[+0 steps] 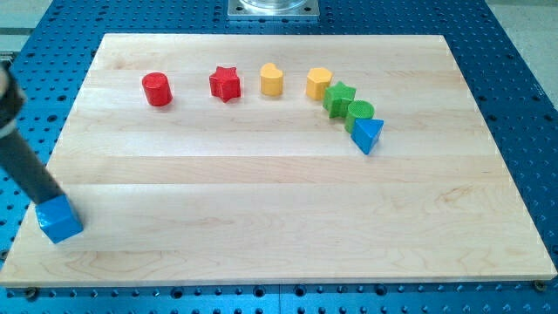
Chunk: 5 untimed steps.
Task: Push the red star to the top right of the cube
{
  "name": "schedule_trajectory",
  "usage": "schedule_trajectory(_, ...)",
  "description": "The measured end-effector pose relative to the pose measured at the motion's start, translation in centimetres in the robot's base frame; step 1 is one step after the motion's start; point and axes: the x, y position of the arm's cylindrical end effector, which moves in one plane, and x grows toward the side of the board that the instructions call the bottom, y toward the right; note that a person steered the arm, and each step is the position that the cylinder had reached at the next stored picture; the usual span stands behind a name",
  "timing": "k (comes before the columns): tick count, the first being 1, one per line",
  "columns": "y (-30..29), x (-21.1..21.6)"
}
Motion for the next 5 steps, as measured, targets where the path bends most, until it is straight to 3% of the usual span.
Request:
schedule_trajectory(1,2.9,0.2)
schedule_trajectory(2,9.5,-4.9)
schedule_trajectory(3,15.7,-13.0)
schedule_trajectory(4,17.1,-14.9)
schedule_trajectory(5,22.0,-18.9)
